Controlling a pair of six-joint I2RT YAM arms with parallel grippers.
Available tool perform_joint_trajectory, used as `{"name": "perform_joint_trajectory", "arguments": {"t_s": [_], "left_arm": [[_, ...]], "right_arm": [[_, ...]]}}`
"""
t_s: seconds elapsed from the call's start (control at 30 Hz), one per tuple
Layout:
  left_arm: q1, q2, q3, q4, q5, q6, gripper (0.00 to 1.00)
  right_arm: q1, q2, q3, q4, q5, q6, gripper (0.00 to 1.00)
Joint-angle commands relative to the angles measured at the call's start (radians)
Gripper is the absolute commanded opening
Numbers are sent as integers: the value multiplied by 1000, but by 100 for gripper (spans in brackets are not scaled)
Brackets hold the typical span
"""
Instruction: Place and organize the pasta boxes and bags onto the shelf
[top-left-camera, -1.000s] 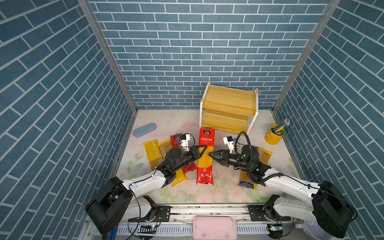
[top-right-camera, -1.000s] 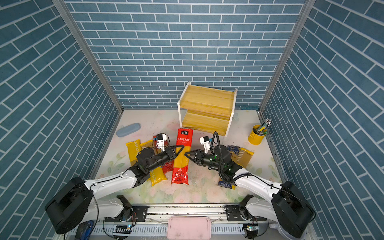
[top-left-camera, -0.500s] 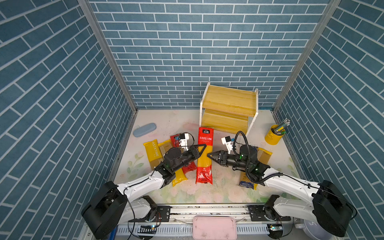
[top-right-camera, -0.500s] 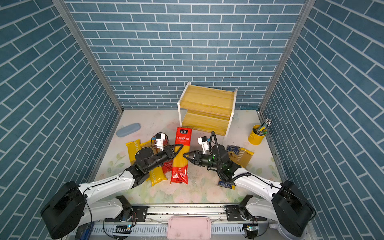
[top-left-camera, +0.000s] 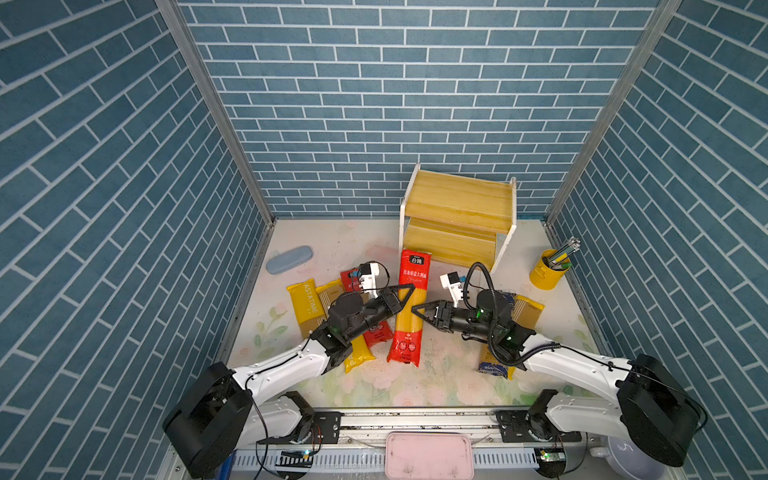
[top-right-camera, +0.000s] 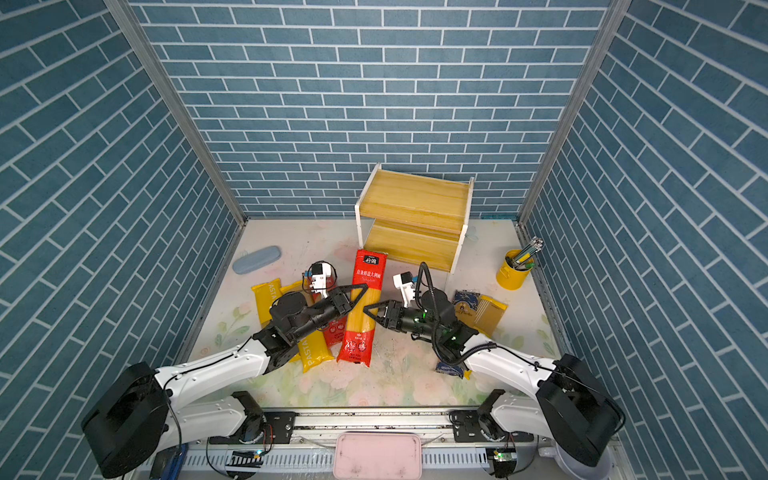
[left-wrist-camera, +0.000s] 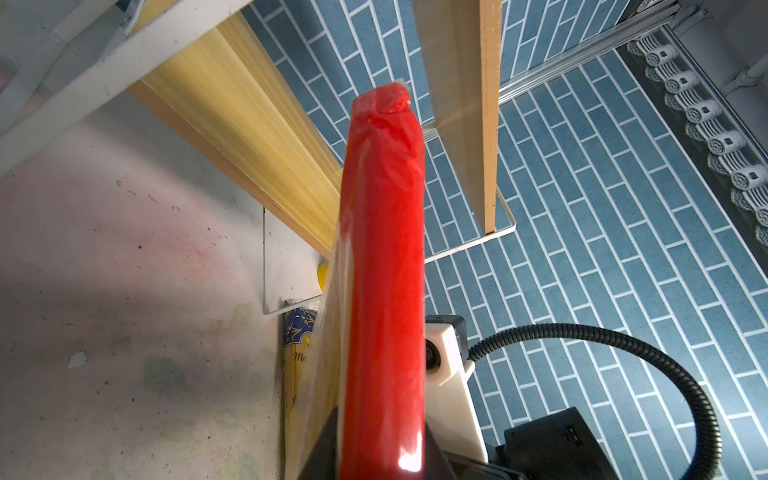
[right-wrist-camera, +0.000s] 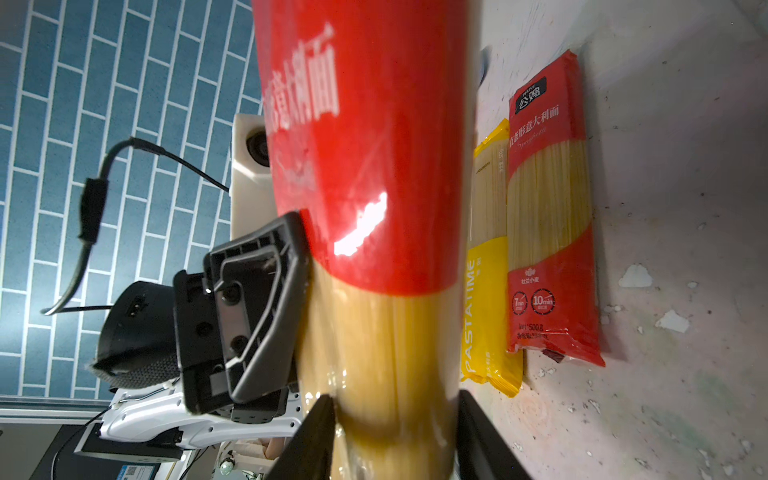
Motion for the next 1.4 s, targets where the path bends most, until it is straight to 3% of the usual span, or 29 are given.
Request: {"name": "perform_joint_trajectory", "arguments": {"t_s": [0.0,0.23,0.43,0.63,0.8,1.1,1.37], "left_arm": [[-12,-56,66,124,14,-20,25],[-14,-53,58,129,-3,-18,25],[-14,-38,68,136,-7,-21,27],[-11,-69,60,81,-6,-14,43],[0,-122,44,24,-20,2,62],[28,-213,42,-91,-37,43,77],[58,-271,36,-159,-30,49,80]], "right_arm": [[13,12,-10,57,8,-24,49],[14,32,9,188,-33,45,43],[16,15,57,147,-32,39,25],[16,-22,79,108,9,43,15],[15,-73,113,50,43,40,11],[11,-87,209,-50,57,-6,6],[-12,-65,282,-71,40,-15,4]]}}
